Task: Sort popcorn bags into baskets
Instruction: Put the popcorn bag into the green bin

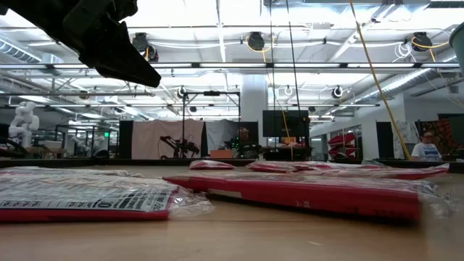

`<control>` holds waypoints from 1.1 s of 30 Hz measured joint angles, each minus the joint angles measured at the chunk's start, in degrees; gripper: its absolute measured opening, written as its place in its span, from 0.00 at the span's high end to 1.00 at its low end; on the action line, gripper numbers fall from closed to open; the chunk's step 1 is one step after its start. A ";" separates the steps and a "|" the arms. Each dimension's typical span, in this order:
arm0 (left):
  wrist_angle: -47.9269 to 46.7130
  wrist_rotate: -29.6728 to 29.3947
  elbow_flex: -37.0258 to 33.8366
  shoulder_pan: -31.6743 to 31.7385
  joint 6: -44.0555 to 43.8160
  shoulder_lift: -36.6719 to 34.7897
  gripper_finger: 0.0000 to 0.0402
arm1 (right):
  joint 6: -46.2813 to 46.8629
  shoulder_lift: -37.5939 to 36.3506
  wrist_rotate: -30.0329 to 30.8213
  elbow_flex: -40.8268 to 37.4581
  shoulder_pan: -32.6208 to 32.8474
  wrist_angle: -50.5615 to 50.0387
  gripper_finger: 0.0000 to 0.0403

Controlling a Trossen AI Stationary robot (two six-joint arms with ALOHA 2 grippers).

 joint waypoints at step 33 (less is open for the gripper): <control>1.18 0.04 -0.02 -0.11 2.23 0.00 0.62 | -2.90 11.19 -13.09 -7.54 0.56 10.83 0.78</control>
